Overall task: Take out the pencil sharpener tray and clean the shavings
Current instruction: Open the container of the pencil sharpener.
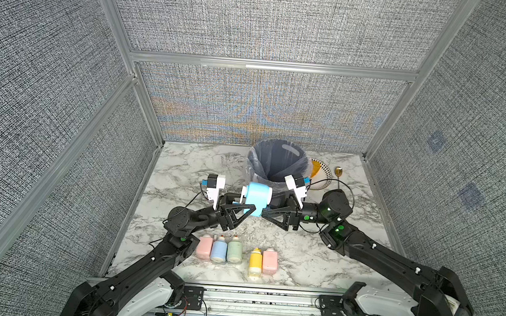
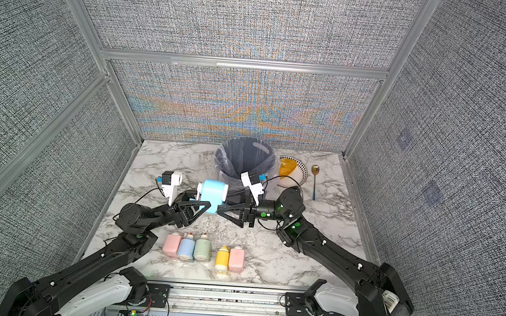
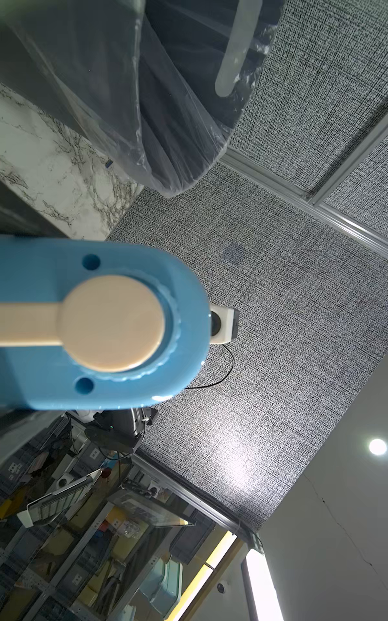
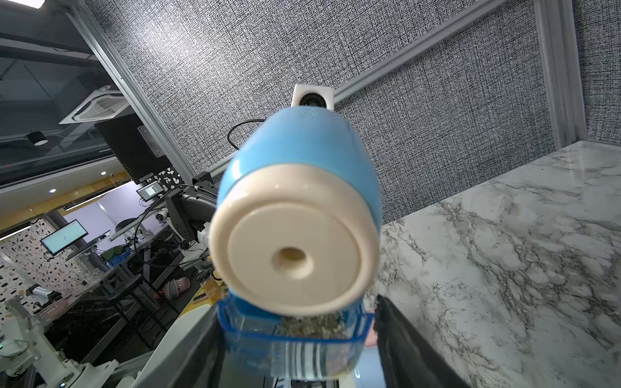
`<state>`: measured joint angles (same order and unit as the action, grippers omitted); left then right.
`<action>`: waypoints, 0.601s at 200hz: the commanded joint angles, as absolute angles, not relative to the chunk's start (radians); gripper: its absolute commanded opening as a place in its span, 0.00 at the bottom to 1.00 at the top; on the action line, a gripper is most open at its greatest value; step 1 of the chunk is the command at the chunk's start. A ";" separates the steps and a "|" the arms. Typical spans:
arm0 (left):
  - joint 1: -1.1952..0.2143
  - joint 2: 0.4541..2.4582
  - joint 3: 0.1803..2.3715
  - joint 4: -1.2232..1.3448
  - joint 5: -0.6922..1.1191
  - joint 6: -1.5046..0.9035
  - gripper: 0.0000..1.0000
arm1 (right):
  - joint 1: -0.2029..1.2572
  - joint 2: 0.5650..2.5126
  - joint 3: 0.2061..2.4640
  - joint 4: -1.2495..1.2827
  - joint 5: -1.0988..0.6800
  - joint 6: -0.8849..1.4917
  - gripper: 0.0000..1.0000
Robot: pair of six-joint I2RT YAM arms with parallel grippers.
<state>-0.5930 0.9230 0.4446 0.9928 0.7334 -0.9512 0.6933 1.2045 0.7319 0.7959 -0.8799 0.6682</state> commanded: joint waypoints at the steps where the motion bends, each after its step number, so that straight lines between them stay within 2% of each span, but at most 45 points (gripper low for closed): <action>1: -0.592 0.923 0.447 1.035 0.734 -0.951 0.16 | 0.693 1.206 0.745 0.828 -0.891 0.678 0.64; 49: -0.591 0.916 0.445 1.033 0.730 -0.949 0.16 | 0.691 1.205 0.737 0.825 -0.891 0.674 0.46; 120: -0.591 0.893 0.445 1.031 0.717 -0.951 0.16 | 0.662 1.185 0.698 0.824 -0.907 0.668 0.44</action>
<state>-0.5926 0.9039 0.4419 0.9627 0.7242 -0.9497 0.6731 1.1923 0.7090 0.8124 -0.9039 0.6743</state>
